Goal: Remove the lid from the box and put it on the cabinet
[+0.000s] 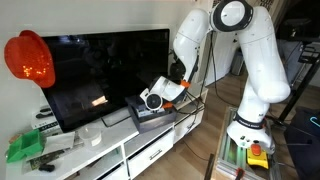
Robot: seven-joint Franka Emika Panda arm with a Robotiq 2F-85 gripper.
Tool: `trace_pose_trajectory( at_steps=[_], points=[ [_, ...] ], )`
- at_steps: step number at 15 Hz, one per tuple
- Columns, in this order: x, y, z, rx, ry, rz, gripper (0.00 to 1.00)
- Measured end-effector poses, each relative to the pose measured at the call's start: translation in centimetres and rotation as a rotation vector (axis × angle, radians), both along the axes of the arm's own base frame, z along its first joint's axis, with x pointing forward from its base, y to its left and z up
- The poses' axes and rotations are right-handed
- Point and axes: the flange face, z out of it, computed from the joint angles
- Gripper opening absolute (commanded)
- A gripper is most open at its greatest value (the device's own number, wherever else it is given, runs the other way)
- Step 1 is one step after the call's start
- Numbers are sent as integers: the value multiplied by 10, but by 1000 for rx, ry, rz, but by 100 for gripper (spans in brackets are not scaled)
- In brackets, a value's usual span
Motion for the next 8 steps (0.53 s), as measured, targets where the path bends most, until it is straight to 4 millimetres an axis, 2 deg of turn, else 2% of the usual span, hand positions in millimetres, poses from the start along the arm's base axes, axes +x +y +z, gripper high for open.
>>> trace_pose_trajectory(
  at_steps=[6,8],
  points=[
    [2,2,-4,-19,-3,-1,1],
    [3,3,-2,-49,-15,0,0]
  ],
)
